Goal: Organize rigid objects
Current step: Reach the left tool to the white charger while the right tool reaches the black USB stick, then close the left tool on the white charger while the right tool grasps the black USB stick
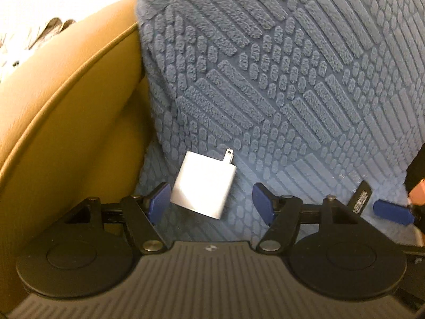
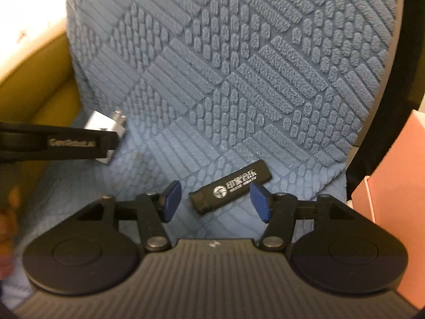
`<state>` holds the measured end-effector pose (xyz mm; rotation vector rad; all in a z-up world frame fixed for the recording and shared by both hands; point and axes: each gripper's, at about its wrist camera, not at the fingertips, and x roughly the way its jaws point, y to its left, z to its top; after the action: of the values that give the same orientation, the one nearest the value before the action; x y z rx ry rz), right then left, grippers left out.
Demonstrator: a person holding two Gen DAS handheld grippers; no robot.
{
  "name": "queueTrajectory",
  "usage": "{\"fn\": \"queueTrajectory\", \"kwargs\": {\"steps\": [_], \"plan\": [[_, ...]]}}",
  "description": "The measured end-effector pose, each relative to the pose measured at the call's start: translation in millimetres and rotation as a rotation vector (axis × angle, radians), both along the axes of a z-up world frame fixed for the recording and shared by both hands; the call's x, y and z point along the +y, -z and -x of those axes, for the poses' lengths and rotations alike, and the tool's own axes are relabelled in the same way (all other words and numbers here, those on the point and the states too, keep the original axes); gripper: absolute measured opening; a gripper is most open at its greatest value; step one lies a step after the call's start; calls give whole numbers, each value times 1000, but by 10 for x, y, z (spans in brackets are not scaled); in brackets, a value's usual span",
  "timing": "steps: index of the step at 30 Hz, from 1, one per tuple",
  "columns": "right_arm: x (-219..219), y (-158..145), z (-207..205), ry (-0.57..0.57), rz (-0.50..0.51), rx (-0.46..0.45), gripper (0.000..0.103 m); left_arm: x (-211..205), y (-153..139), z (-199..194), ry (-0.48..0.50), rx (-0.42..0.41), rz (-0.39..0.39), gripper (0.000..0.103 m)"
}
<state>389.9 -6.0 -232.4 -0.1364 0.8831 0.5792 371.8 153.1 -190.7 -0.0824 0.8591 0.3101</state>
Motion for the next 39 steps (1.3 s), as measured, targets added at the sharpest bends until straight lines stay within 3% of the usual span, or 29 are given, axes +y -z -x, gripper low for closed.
{"fn": "queueTrajectory", "kwargs": {"steps": [3, 11, 16, 20, 25, 28, 32, 36, 39], "plan": [[65, 63, -49, 9, 11, 17, 60, -26, -7, -28, 16, 19, -50, 79], [157, 175, -97, 24, 33, 48, 59, 15, 67, -115, 59, 66, -90, 80], [116, 139, -65, 30, 28, 72, 42, 108, 170, -150, 77, 85, -79, 80], [90, 109, -47, 23, 20, 90, 37, 202, 265, -158, 62, 86, -38, 80], [55, 16, -17, -5, 26, 70, 20, 261, 321, -204, 70, 93, -39, 80], [4, 0, -1, -8, 23, 73, 17, 289, 396, -280, 85, 100, -15, 78], [-96, -10, 31, -4, 16, 83, 15, 295, 509, -377, 80, 115, -42, 61], [-137, -1, 57, 0, 13, 88, 14, 416, 485, -387, 77, 112, 38, 61], [-179, -7, 96, 2, 1, 99, 13, 362, 449, -351, 82, 118, 34, 60]]}}
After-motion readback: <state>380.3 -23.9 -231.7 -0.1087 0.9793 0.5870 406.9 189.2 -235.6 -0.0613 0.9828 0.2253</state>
